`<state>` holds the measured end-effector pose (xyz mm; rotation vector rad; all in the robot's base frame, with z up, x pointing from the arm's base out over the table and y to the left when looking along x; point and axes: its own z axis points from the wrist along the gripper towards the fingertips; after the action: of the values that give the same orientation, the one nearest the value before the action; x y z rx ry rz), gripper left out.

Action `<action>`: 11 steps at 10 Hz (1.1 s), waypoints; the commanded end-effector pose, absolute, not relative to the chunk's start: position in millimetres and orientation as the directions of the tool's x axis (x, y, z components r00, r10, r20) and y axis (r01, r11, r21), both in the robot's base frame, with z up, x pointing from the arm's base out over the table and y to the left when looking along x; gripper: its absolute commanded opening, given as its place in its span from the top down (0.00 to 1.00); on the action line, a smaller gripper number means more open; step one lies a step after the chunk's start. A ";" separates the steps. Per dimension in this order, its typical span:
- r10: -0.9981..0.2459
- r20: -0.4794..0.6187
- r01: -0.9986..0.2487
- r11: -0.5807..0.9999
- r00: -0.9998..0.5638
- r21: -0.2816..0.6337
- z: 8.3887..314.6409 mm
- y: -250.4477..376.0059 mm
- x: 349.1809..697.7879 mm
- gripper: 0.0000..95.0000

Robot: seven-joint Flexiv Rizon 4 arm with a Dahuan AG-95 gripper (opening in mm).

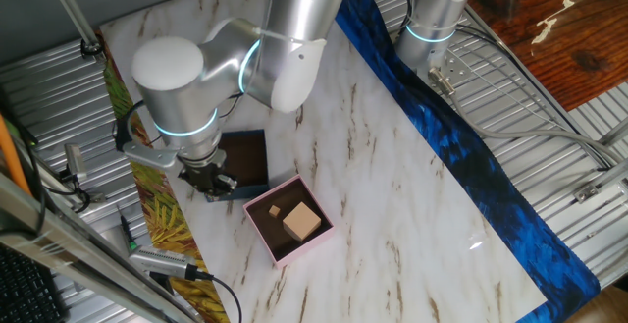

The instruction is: Move an object from one box to another

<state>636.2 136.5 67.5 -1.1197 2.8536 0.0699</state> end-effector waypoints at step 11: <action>-0.673 -0.050 -0.674 0.737 -0.738 0.038 58.8 111.0 599.6 1.00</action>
<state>598.9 110.1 59.2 -1.1236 2.8976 0.0811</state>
